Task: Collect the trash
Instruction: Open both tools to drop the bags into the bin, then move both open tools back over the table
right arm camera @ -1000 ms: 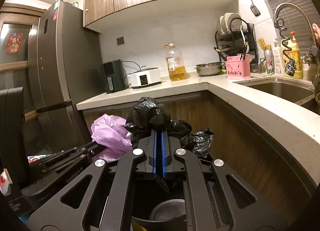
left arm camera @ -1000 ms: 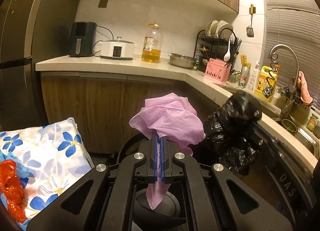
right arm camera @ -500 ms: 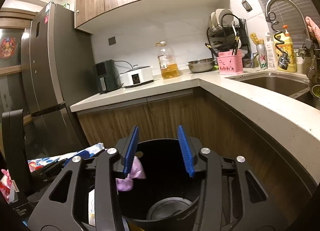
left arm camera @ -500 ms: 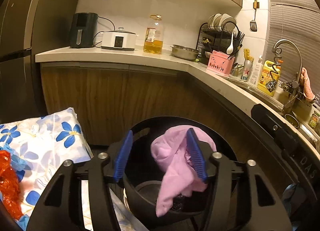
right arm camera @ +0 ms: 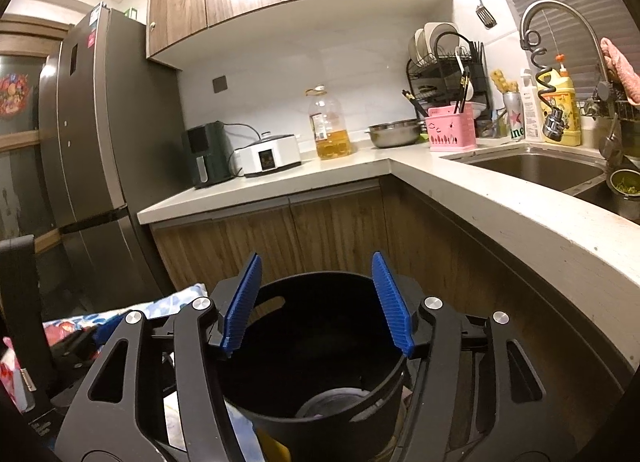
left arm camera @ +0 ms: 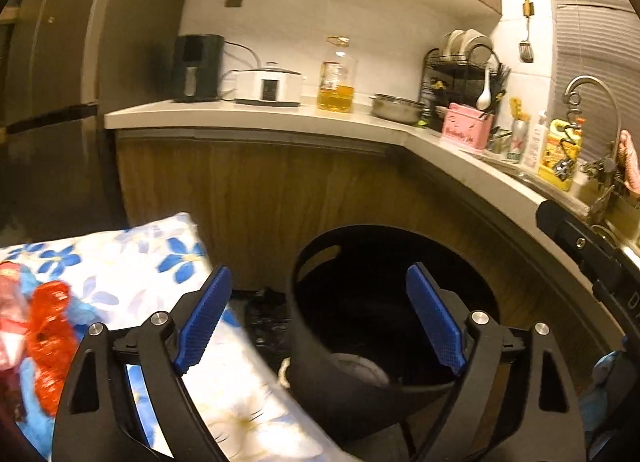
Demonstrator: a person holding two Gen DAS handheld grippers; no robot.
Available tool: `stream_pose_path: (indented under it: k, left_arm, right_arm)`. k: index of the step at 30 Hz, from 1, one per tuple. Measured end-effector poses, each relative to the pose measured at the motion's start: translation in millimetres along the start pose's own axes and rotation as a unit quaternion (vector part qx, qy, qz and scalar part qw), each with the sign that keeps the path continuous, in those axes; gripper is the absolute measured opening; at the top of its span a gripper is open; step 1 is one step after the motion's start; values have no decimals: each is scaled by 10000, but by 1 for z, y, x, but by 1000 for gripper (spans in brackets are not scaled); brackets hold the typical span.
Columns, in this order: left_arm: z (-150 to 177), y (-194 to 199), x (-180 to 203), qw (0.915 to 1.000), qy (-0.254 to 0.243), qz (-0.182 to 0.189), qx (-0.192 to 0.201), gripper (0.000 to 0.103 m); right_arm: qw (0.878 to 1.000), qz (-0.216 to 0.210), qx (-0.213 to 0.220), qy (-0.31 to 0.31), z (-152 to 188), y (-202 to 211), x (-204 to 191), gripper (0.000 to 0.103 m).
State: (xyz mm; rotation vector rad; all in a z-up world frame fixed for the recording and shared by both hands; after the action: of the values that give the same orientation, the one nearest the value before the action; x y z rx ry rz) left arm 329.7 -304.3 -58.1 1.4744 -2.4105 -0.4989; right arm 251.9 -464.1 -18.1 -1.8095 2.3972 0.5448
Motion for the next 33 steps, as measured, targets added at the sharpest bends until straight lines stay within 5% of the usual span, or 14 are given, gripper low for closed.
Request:
stream_pose_path:
  k: [14,33]
  left_arm:
    - [33,92,-78,9907,440,-1262,235,89]
    - [109,211,-209,9530,970,-2866,134,89]
  right_arm:
    - [9992,-156,142,328,20,49,-46,73]
    - [9917,-1112,-326,552,112,96,-165,74]
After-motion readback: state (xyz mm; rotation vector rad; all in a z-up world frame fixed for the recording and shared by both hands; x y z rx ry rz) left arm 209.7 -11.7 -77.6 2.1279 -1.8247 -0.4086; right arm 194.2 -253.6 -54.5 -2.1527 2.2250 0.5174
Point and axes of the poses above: each gripper's, at about its wrist camera, not at the fingertips, and y roughly against the way its jaws point, x to its right, z to its underside, the point moved 7 cm from there along -y, roughly the way its jaws point, and after that the axes turned 4 degrees about -y, right-handed, at the moved point
